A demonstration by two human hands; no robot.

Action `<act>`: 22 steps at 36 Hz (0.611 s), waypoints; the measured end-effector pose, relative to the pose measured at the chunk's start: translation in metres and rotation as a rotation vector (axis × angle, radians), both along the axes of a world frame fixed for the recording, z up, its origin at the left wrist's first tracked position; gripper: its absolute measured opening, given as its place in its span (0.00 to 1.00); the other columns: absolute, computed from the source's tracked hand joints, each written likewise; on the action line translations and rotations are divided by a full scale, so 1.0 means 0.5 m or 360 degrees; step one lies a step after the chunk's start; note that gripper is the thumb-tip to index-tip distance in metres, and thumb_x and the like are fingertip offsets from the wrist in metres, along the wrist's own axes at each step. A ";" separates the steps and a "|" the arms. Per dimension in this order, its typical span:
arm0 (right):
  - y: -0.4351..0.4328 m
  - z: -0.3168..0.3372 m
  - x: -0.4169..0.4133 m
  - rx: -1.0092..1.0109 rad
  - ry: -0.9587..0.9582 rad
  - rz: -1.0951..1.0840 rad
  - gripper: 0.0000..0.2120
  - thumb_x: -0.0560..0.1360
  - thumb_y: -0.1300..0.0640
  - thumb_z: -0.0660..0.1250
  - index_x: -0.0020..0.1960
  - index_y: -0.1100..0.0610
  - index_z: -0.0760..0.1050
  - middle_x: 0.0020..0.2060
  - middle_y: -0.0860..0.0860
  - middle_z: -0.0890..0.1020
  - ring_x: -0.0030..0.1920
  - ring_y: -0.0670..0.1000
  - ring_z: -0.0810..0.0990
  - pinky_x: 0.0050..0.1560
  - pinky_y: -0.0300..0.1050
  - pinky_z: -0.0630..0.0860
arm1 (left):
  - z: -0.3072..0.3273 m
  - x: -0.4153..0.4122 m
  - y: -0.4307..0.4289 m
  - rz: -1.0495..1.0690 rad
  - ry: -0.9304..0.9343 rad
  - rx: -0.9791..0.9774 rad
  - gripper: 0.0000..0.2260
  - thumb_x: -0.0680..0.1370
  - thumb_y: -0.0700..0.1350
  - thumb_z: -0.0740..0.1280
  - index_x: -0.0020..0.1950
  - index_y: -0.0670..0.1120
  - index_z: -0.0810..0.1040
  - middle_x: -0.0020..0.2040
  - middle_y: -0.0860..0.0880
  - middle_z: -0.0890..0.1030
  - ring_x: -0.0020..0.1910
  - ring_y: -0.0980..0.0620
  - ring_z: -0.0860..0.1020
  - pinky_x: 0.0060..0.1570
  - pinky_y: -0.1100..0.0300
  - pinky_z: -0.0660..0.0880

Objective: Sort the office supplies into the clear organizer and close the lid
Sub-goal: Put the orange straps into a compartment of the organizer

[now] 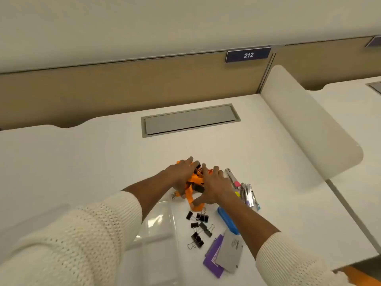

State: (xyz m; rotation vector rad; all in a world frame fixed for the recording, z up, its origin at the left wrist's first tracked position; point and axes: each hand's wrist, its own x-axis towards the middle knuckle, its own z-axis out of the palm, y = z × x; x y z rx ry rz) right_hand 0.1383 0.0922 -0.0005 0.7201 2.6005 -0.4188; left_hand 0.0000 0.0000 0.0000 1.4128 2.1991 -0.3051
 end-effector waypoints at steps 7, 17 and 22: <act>0.000 -0.045 -0.002 -0.0060 0.0209 -0.0080 0.61 0.59 0.41 0.83 0.80 0.55 0.51 0.67 0.62 0.62 0.59 0.65 0.76 0.50 0.58 0.83 | -0.029 0.010 0.013 0.0147 -0.0153 0.0257 0.42 0.73 0.54 0.79 0.81 0.49 0.61 0.70 0.41 0.67 0.54 0.41 0.79 0.55 0.46 0.81; 0.013 -0.033 -0.049 -0.0378 0.0611 -0.0455 0.06 0.69 0.63 0.71 0.46 0.59 0.79 0.40 0.58 0.81 0.45 0.62 0.80 0.37 0.45 0.66 | 0.012 0.008 0.003 0.0462 -0.0250 0.0493 0.04 0.77 0.42 0.71 0.48 0.43 0.78 0.50 0.41 0.82 0.49 0.43 0.78 0.44 0.55 0.67; 0.009 0.042 -0.058 -0.0377 0.0805 -0.0414 0.09 0.67 0.65 0.73 0.47 0.58 0.82 0.41 0.59 0.82 0.42 0.61 0.81 0.35 0.44 0.70 | 0.078 0.009 -0.014 0.0572 -0.0158 0.0719 0.05 0.77 0.43 0.71 0.48 0.42 0.81 0.47 0.43 0.83 0.48 0.43 0.79 0.42 0.55 0.68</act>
